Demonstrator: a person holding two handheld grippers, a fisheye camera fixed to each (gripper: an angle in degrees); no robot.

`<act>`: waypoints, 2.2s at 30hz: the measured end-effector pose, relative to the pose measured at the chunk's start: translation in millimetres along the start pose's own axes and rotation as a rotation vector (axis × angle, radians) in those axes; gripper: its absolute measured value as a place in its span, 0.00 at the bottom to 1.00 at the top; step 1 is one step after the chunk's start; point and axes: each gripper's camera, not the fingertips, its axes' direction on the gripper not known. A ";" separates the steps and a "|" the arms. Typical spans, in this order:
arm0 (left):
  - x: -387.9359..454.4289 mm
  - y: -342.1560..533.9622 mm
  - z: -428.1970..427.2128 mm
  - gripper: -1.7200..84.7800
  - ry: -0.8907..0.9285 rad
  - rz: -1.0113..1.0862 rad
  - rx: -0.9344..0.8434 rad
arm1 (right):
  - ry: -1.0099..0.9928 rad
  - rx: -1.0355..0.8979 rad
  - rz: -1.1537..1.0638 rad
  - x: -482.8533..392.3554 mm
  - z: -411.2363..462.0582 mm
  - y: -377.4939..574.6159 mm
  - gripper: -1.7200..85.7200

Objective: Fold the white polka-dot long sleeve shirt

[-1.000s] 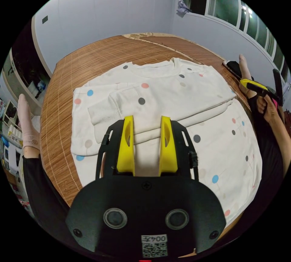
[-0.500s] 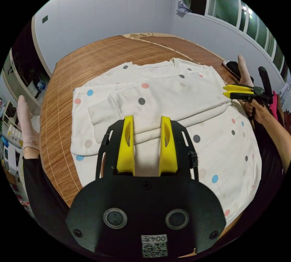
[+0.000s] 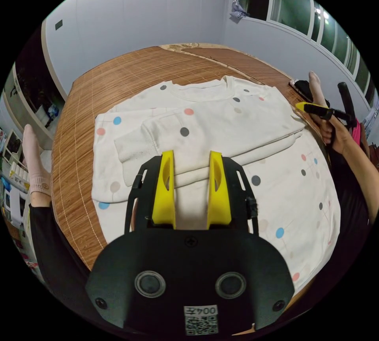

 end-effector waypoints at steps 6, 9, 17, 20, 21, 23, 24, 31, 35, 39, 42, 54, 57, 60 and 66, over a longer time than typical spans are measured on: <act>-0.6 1.1 -4.0 0.17 0.002 0.000 0.000 | -0.315 0.062 0.412 87.0 27.6 -13.8 0.15; -1.2 2.0 -6.4 0.17 0.003 -0.001 0.002 | -0.360 0.077 0.470 103.3 40.2 -18.1 0.13; -2.7 4.1 -13.5 0.17 0.004 -0.001 0.001 | -0.171 -0.037 0.293 79.9 53.7 -39.8 0.07; -2.6 4.9 -16.3 0.17 -0.002 0.001 -0.002 | -0.006 -0.069 0.185 53.6 55.4 -46.8 0.08; -2.9 5.3 -17.5 0.17 -0.003 0.001 -0.003 | 0.044 -0.069 0.160 45.1 54.8 -47.3 0.09; -3.3 6.1 -19.5 0.17 -0.004 0.001 -0.003 | 0.108 -0.061 0.125 33.2 50.7 -45.6 0.11; -3.6 6.6 -20.8 0.17 -0.006 0.001 -0.003 | 0.135 -0.042 0.100 24.4 44.7 -43.7 0.11; -8.3 9.8 -29.0 0.17 -0.001 -0.001 -0.005 | 0.058 -0.087 0.017 -15.1 51.2 -27.3 0.12; -17.0 10.2 -35.3 0.17 0.031 -0.013 -0.011 | 0.064 0.003 0.003 -47.3 24.9 -16.8 0.14; -36.3 10.5 -63.9 0.17 0.094 -0.052 0.027 | 0.078 -0.016 -0.059 -95.9 20.4 10.7 0.18; -53.5 19.2 -78.9 0.18 -0.011 -0.107 0.080 | 0.089 -0.014 -0.057 -116.9 28.1 28.0 0.18; -83.7 -7.4 -53.8 0.19 -0.042 -0.103 -0.044 | 0.178 -0.131 -0.090 -160.9 60.4 36.2 0.18; -89.7 -13.8 -52.8 0.19 -0.050 -0.098 -0.044 | 0.170 -0.128 -0.064 -164.7 61.4 37.8 0.18; -97.8 -7.4 -59.7 0.19 -0.030 -0.109 -0.029 | 0.168 -0.110 -0.063 -173.2 57.7 50.2 0.18; -113.7 2.9 -73.7 0.18 0.008 -0.121 -0.016 | 0.169 -0.094 -0.066 -190.0 48.9 75.3 0.18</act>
